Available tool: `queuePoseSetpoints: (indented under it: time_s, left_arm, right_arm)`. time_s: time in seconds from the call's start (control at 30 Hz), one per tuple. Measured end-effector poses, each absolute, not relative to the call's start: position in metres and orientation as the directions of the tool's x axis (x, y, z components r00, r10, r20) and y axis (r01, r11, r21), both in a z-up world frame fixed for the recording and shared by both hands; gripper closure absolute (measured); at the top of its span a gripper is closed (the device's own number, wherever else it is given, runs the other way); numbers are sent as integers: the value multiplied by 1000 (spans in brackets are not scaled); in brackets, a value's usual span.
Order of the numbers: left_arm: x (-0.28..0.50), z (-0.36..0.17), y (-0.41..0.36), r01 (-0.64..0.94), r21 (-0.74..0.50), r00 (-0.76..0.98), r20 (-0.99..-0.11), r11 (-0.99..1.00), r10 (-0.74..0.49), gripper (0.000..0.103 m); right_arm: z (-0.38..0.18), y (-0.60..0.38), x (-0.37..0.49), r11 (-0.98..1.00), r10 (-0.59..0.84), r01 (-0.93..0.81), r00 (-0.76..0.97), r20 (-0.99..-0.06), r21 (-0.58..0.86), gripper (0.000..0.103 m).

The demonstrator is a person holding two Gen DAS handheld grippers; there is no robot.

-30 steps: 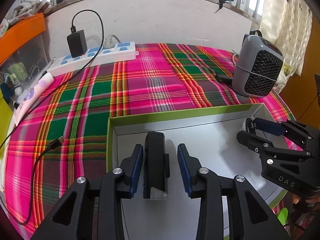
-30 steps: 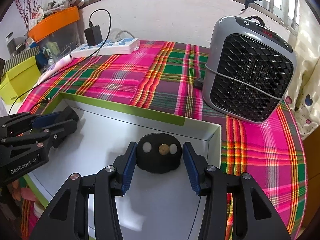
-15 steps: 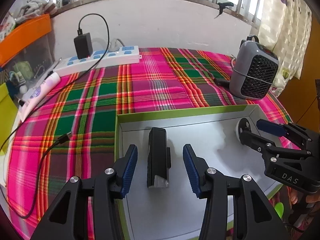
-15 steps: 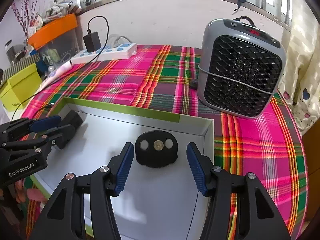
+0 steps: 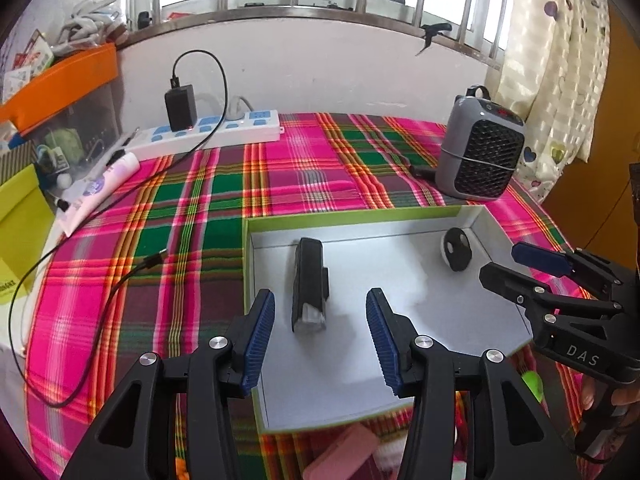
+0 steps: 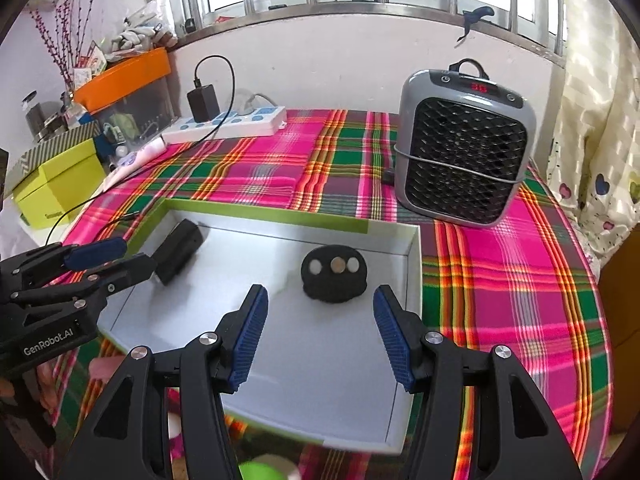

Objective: Organize objects
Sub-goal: 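Withdraw both tools from the box back toward the remaining objects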

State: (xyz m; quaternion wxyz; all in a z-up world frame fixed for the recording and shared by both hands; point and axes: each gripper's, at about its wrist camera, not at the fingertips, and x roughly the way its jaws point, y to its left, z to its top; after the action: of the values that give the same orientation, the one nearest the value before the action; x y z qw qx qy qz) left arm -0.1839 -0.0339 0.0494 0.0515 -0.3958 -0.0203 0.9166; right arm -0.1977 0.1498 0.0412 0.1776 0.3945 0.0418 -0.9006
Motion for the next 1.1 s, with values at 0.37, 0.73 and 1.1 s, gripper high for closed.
queuePoseSetpoints:
  time_s: [0.37,0.73,1.1]
  left_arm:
    - [-150,54,-33,-84,-72,-697,-708,-994,110,57]
    - [-114,58,-46,-65,-105,-720,-684,-992,120,57]
    - [-73,51,-58,-29,-90,-729,-679,-996,83,57]
  right_arm:
    - [49,153,-161,-932,-312,348,-641,-701,97,47]
    - [48,160,-117,-930,-332,349,-659,-675,117,47]
    - [39,159,-83,-919,-358,373,-642,-678,132,47]
